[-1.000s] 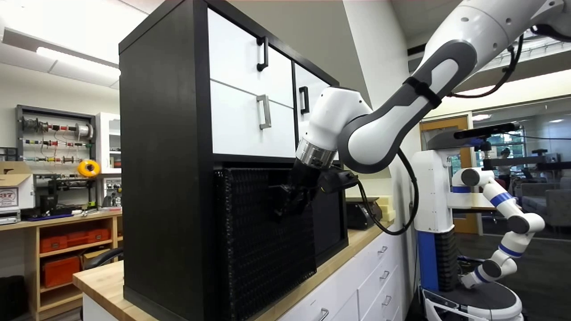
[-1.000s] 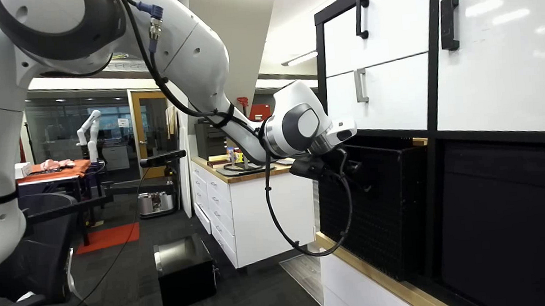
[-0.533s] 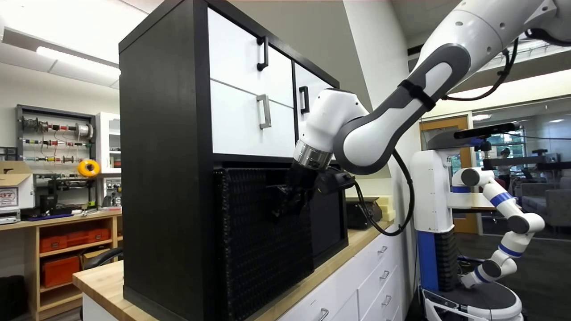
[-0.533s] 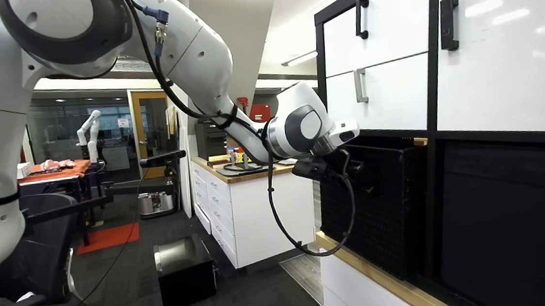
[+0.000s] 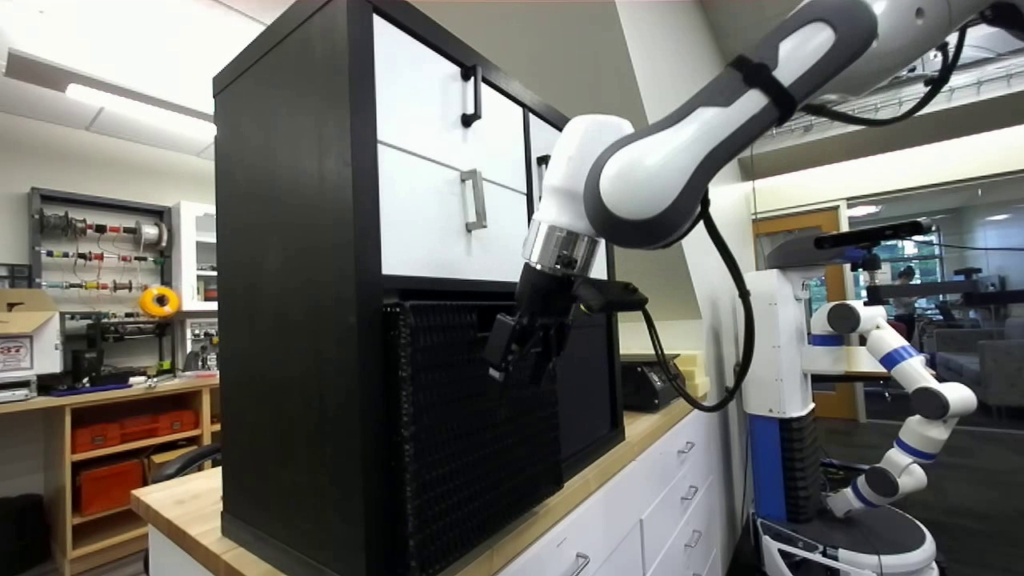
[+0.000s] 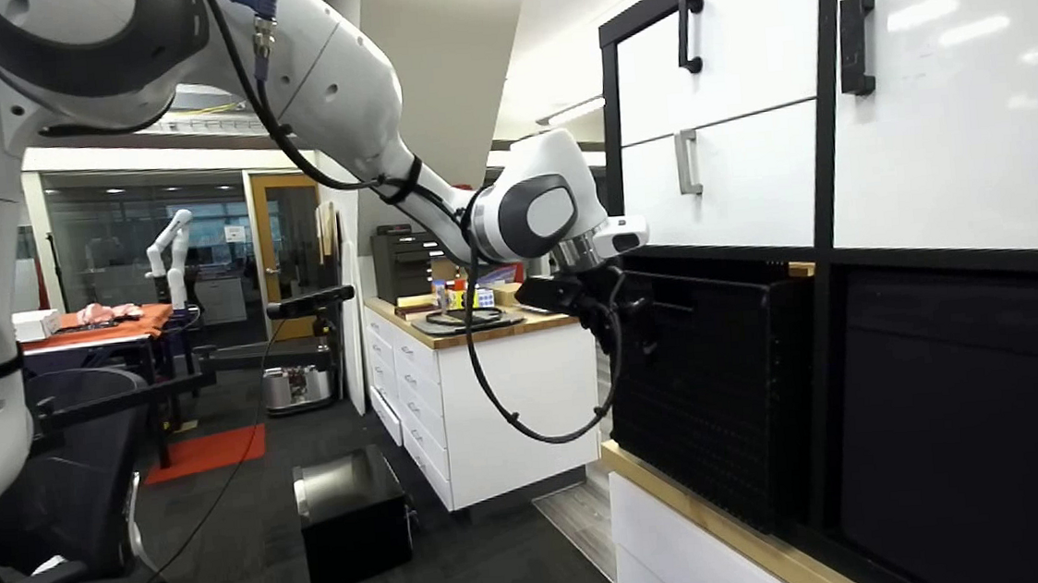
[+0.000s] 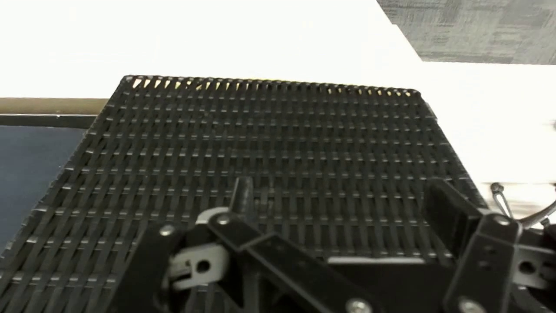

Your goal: Push the storage basket into the shelf

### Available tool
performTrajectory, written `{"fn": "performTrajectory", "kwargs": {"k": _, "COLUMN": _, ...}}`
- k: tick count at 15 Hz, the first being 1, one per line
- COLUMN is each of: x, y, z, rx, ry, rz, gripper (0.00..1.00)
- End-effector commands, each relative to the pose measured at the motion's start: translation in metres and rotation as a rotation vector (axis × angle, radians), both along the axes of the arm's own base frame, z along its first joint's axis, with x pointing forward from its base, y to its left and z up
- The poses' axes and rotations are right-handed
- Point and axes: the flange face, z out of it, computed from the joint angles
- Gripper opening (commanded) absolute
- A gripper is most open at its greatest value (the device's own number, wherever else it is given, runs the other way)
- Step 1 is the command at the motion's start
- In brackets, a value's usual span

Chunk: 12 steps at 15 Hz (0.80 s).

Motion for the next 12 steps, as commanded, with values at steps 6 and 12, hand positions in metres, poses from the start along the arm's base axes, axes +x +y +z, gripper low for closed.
{"fn": "performTrajectory", "kwargs": {"k": 6, "x": -0.060, "y": 0.036, "z": 0.077, "rx": 0.033, "ry": 0.248, "rz": 0.030, "gripper": 1.00}}
{"fn": "performTrajectory", "kwargs": {"k": 12, "x": -0.065, "y": 0.037, "z": 0.080, "rx": 0.013, "ry": 0.282, "rz": 0.027, "gripper": 1.00}}
